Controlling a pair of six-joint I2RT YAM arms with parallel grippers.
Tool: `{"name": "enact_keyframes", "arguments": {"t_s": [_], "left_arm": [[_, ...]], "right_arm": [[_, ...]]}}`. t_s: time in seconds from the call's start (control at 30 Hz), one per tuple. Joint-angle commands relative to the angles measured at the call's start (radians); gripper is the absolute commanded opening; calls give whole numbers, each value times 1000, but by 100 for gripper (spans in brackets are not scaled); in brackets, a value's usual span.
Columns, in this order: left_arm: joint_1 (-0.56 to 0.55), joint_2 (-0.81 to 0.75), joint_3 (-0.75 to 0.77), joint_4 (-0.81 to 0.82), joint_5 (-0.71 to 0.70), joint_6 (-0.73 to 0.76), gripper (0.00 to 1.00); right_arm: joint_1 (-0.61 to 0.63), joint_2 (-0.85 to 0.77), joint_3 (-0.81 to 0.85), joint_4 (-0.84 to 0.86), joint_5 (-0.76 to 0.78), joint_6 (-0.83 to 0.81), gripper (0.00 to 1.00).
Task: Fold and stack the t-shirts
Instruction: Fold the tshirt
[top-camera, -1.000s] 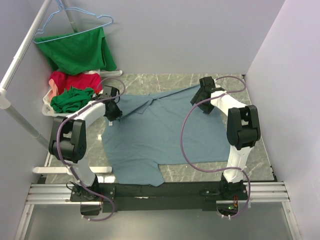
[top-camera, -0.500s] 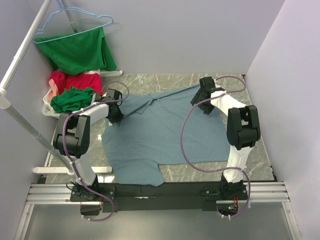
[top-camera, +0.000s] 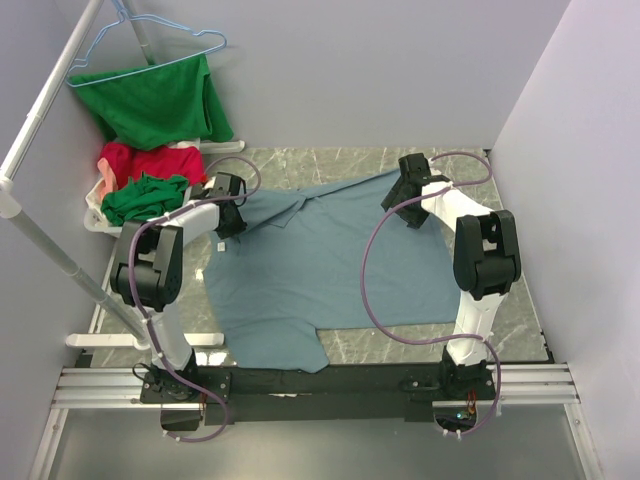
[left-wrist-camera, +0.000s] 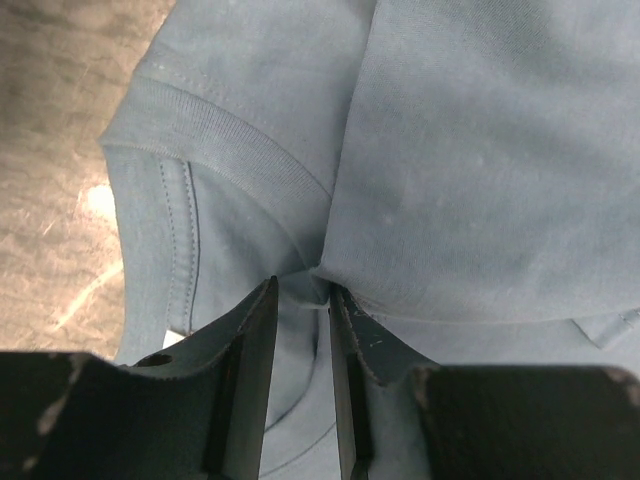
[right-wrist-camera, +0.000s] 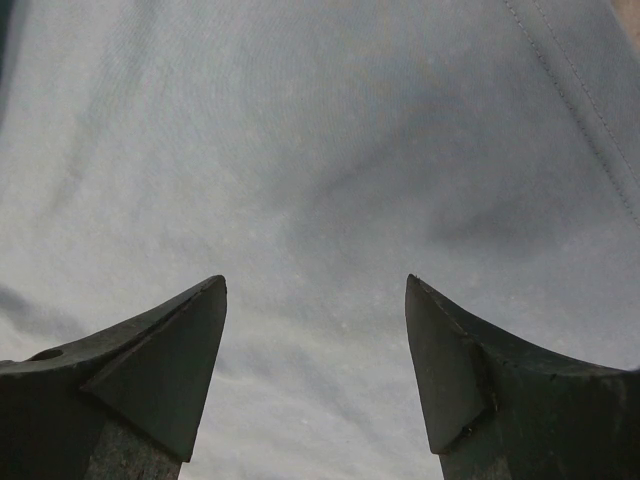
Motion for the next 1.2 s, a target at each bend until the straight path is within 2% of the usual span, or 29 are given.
{"name": "enact_keyframes", "arguments": {"t_s": [0.0,0.3,0.43,0.53,0.57,0.63,0.9,1.17], "left_arm": [[-5,11,26,47,-16,35,33],[-3,71,69,76,-5,63,33],[-5,86,94,64,-1,60,29],[-5,83,106,45,-4,55,16],[-5,81,113,38,-8,52,8],[-6,69,120,21,-28,43,2],[-20,-7,137,-21,-82,5,1],[-26,-133,173,-28,-143,-23,1]], "right_arm": [[10,-27,27,-6,23,-14,79],[10,-26,33,-12,26,-17,78],[12,-26,33,-15,29,-15,78],[12,-24,30,-14,31,-15,78],[12,-27,30,-14,31,-15,79],[12,-27,29,-14,31,-15,78],[13,-32,39,-26,50,-20,78],[-29,16,187,-75,100,-45,80]]}}
